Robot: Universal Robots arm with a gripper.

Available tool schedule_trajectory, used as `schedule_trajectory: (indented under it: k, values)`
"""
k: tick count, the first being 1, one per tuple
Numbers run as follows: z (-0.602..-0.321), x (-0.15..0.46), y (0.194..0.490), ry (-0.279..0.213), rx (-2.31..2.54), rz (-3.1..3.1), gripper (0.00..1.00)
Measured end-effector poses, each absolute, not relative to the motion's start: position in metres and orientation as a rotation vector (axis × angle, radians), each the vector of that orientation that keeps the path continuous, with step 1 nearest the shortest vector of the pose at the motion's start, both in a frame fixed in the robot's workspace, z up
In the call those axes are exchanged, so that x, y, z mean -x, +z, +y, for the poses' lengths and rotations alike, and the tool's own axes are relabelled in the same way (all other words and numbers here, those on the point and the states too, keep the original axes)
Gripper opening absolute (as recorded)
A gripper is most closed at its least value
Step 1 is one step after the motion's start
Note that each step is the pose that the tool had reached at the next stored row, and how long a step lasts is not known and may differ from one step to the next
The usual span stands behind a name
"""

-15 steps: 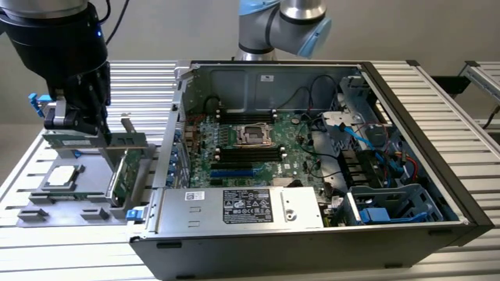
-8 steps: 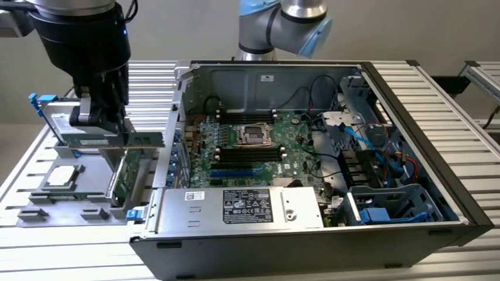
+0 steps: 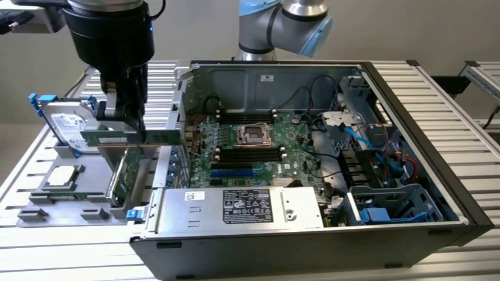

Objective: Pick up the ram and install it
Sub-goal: 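Pick up the ram and move it above insertion slot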

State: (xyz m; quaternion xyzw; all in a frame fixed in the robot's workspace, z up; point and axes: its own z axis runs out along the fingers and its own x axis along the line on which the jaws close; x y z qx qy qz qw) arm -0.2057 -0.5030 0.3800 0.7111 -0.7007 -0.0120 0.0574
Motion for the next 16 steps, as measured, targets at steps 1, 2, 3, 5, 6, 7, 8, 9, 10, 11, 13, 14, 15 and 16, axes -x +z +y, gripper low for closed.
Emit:
schedule_trajectory:
  k: [1, 2, 3, 5, 6, 7, 8, 9, 10, 11, 13, 14, 15, 16]
  values:
    - [-0.502, 0.203, 0.380, -0.033, -2.154, -2.123, 0.14]
    - [-0.500, 0.200, 0.380, -0.029, -2.152, -2.121, 0.14]
    - [-0.499, 0.197, 0.380, -0.027, -2.151, -2.120, 0.14]
    - [-0.494, 0.192, 0.380, -0.026, -2.150, -2.120, 0.14]
    - [-0.492, 0.189, 0.380, -0.026, -2.150, -2.120, 0.14]
    - [-0.490, 0.187, 0.380, -0.026, -2.150, -2.120, 0.14]
    - [-0.487, 0.184, 0.380, -0.026, -2.150, -2.120, 0.14]
    - [-0.485, 0.182, 0.380, -0.026, -2.150, -2.120, 0.14]
    - [-0.482, 0.179, 0.380, -0.026, -2.150, -2.120, 0.14]
    - [-0.480, 0.177, 0.380, -0.026, -2.150, -2.120, 0.14]
    - [-0.476, 0.172, 0.380, -0.026, -2.150, -2.120, 0.14]
    - [-0.475, 0.170, 0.380, -0.026, -2.151, -2.120, 0.14]
    - [-0.473, 0.168, 0.380, -0.027, -2.151, -2.120, 0.14]
    - [-0.471, 0.166, 0.380, -0.028, -2.152, -2.121, 0.14]
